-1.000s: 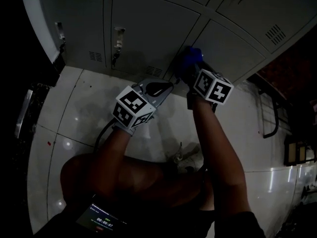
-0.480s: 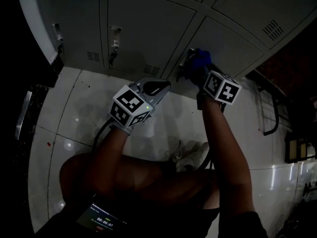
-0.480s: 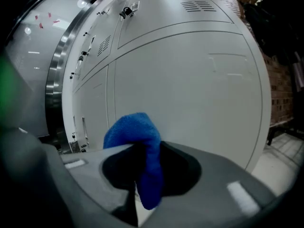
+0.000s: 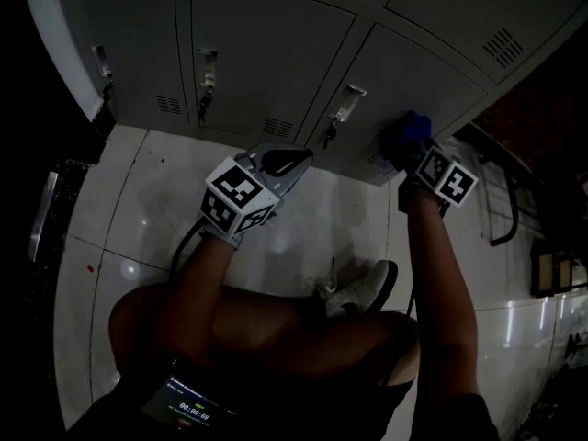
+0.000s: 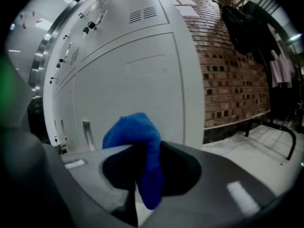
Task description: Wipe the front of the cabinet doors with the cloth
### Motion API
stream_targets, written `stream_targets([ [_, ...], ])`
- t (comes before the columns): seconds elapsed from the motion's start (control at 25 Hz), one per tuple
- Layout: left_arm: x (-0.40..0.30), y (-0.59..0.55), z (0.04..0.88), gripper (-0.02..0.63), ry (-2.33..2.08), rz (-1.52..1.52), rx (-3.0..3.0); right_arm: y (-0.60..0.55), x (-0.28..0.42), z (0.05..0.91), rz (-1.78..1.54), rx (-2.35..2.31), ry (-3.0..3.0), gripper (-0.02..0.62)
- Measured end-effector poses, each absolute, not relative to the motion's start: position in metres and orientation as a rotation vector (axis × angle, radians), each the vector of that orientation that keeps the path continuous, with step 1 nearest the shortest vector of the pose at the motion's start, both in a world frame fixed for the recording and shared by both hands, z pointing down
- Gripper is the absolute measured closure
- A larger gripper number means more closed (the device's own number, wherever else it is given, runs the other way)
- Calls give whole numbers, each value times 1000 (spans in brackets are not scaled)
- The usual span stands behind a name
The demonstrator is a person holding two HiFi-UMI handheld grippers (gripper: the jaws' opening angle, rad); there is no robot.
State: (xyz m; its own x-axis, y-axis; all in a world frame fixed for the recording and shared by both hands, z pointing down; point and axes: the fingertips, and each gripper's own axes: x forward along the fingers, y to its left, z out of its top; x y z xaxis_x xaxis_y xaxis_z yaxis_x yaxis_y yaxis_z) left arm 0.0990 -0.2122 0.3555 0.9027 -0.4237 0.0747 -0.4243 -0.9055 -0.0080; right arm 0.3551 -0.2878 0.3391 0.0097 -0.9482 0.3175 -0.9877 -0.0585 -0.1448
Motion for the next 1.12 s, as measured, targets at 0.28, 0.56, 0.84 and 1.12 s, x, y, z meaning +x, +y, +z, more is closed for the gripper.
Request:
stream_targets([
  [0.28, 100, -212, 358, 605, -679, 132, 3055, -271, 422, 340, 454, 2239, -1941, 518],
  [0.56, 100, -213, 359, 606, -681, 135, 3054, -256, 415, 341, 440, 2255, -1962, 518],
  [0.84, 100, -213, 358, 604, -688, 131, 3051, -272, 313, 358, 289, 2028, -2126, 518],
  [1.12, 97, -215, 354, 606, -698, 101, 3043, -306, 231, 392, 316, 1849, -2243, 518],
])
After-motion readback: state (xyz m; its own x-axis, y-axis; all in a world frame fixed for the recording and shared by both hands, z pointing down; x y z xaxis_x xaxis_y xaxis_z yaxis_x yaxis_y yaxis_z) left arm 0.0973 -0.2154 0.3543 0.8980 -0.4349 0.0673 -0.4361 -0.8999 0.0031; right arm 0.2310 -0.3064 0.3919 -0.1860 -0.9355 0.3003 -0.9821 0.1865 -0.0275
